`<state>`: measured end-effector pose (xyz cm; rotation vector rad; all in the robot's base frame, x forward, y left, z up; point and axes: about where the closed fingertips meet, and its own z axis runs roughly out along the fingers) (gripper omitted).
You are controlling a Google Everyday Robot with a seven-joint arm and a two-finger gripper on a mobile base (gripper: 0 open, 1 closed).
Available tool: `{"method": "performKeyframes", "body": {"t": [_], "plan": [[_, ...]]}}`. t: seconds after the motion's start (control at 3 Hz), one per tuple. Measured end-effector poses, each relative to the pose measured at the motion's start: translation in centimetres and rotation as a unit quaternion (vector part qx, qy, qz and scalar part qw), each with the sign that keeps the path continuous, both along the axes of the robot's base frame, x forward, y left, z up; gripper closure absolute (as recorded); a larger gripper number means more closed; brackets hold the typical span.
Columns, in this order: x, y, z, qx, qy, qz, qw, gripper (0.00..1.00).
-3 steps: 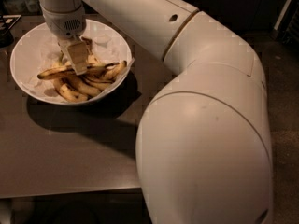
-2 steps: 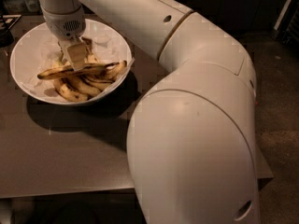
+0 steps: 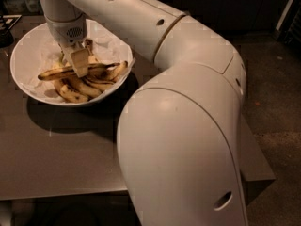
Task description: Pick banana from white bowl
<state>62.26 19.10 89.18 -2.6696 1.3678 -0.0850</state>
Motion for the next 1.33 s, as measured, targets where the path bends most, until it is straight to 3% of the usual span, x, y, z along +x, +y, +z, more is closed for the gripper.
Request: {"method": "performKeyframes", "body": {"t": [0.33, 0.67, 1.0, 1.33], "plan": [[-0.07, -0.37, -1.12, -0.009, 0.008, 0.003, 0.9999, 0.50], [-0.06, -0.92, -1.76, -0.017, 0.006, -0.003, 0.9998, 0.67], [0.45, -0.22, -1.89, -0.005, -0.002, -0.002, 1.0000, 0.90], [0.24, -0.23, -1.16, 0.010, -0.012, -0.002, 0.9999, 1.00]]}}
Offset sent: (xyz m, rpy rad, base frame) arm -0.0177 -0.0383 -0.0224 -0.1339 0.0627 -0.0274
